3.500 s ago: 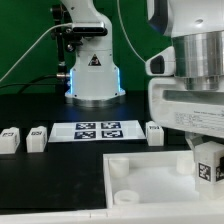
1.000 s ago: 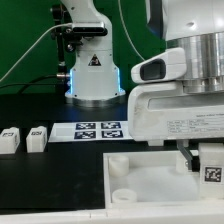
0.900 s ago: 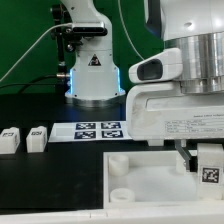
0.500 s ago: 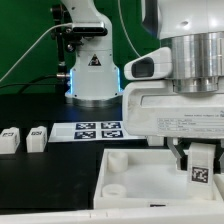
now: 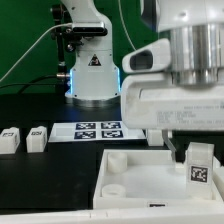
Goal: Assemble one leg
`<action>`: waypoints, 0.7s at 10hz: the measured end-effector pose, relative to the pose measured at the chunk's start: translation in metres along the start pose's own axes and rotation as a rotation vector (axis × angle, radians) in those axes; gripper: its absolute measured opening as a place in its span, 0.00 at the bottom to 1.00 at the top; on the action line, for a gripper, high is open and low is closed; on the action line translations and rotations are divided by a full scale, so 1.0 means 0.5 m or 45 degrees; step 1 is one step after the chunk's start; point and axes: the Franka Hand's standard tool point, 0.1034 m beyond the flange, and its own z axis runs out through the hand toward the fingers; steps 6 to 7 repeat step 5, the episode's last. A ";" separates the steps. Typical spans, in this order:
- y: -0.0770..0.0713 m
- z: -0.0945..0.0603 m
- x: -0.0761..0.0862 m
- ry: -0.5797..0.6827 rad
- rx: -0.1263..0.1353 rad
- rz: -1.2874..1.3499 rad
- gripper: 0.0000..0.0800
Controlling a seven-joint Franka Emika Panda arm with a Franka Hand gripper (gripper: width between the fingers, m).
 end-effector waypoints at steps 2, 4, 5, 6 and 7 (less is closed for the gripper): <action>-0.004 -0.022 -0.004 0.004 0.014 -0.001 0.73; -0.002 -0.019 -0.005 0.002 0.011 0.000 0.81; -0.002 -0.019 -0.005 0.002 0.011 -0.001 0.81; -0.002 -0.019 -0.005 0.002 0.011 -0.001 0.81; -0.002 -0.019 -0.005 0.002 0.011 -0.001 0.81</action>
Offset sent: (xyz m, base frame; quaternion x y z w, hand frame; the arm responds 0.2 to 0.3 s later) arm 0.0000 0.0000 0.0000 0.0000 0.0000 0.0000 1.0000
